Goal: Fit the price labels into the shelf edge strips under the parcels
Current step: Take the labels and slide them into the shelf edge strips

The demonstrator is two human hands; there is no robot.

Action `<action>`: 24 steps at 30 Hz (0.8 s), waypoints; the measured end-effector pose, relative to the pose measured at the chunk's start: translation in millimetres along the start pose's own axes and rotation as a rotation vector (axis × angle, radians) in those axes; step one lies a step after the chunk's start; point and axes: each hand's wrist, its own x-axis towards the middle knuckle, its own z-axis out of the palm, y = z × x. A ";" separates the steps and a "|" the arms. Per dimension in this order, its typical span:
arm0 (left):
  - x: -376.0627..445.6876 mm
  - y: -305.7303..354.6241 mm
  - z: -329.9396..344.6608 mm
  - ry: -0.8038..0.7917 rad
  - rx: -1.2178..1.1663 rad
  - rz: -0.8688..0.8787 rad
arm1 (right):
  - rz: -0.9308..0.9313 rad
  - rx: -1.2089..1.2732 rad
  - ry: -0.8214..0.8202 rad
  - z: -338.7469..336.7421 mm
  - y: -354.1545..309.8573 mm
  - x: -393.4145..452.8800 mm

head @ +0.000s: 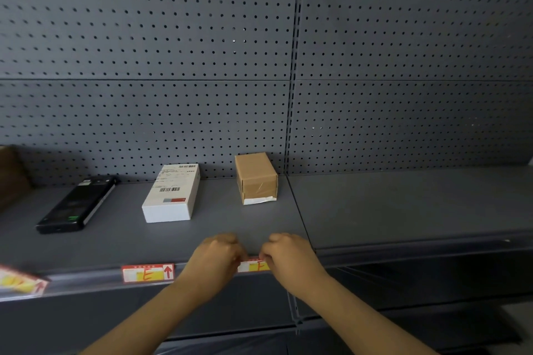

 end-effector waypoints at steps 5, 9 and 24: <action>-4.6 -8.5 10.8 -0.036 0.068 0.046 | -0.019 -0.130 -0.076 0.8 -6.2 -2.8; -7.0 -8.2 13.6 -0.011 0.082 0.049 | 0.009 -0.160 -0.050 5.3 -6.3 -6.1; -12.0 -2.4 17.9 -0.022 0.066 0.017 | 0.018 -0.040 -0.018 6.6 -0.9 -7.2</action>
